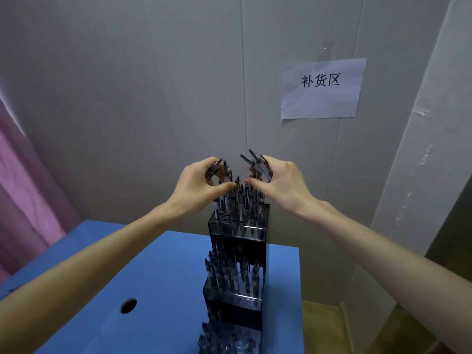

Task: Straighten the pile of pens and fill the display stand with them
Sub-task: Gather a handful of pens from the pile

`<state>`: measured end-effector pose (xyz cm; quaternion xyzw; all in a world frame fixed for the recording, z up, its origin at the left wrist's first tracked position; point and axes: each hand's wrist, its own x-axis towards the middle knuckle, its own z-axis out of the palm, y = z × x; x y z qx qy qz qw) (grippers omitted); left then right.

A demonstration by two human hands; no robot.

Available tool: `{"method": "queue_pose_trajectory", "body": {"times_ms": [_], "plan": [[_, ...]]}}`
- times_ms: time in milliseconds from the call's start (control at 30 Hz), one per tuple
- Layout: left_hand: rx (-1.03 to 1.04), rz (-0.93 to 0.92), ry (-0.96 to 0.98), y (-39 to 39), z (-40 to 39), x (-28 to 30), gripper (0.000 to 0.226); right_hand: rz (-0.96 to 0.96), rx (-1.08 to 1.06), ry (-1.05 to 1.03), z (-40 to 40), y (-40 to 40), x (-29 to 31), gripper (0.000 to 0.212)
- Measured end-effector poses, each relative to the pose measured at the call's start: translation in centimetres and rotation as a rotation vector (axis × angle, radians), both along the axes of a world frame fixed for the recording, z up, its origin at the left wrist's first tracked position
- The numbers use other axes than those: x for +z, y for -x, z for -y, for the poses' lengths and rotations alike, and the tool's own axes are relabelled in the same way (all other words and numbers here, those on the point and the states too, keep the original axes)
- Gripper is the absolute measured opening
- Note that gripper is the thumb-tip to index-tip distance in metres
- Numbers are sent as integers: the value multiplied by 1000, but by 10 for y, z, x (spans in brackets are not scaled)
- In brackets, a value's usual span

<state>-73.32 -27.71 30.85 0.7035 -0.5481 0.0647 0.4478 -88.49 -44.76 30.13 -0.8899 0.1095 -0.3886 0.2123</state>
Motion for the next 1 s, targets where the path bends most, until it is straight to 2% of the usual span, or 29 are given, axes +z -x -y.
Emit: {"method": "queue_pose_trajectory", "body": {"times_ms": [400, 700, 833, 1000], "plan": [[103, 17, -42, -8, -3, -15, 28, 25, -10, -7, -7, 0, 1, 27], [103, 41, -80, -10, -6, -12, 30, 30, -110, -62, -13, 7, -2, 26], [125, 101, -103, -8, -5, -10, 29, -19, -151, -15, -22, 6, -9, 25], [155, 77, -112, -12, -6, -16, 31, -56, -145, -34, -33, 5, -6, 23]]}}
